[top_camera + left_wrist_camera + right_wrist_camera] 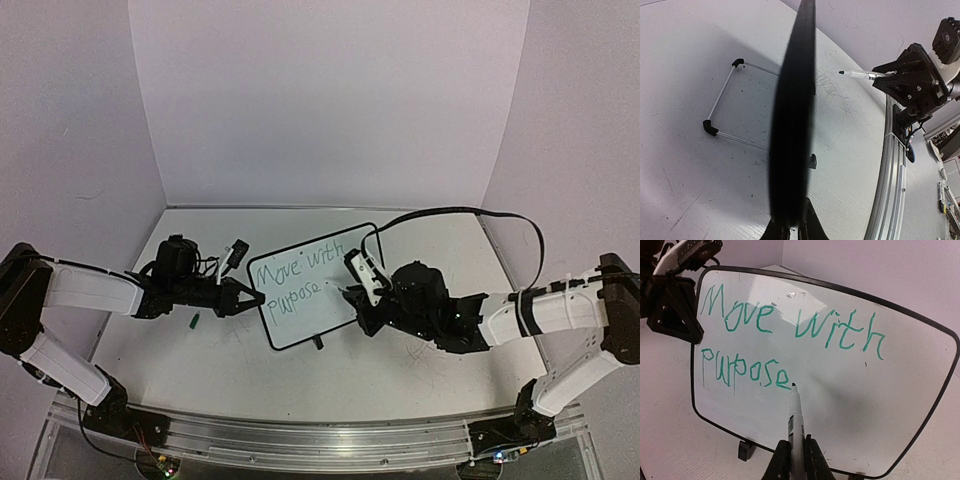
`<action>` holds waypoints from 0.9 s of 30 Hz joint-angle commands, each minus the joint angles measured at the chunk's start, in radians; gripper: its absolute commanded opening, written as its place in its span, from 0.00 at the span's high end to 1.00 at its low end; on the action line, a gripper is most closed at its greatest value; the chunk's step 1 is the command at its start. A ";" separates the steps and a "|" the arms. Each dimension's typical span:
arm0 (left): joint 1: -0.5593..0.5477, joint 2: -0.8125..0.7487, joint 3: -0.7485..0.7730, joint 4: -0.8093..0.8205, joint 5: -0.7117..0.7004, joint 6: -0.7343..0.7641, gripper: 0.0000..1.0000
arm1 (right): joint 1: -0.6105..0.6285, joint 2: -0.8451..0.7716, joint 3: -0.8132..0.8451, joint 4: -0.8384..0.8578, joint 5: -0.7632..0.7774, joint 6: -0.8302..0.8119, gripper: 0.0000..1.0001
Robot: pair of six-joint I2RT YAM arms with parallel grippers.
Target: Write a sentence on the whiteboard
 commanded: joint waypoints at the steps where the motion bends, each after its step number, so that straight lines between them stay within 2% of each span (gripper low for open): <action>1: 0.002 -0.007 0.022 -0.032 -0.066 0.051 1.00 | -0.001 0.016 0.021 0.048 0.021 -0.040 1.00; 6: 0.002 -0.005 0.022 -0.036 -0.066 0.051 1.00 | -0.005 0.016 -0.003 0.068 0.068 -0.020 1.00; 27: 0.002 -0.010 0.023 -0.039 -0.058 0.055 1.00 | -0.019 0.086 0.041 0.062 0.037 0.006 1.00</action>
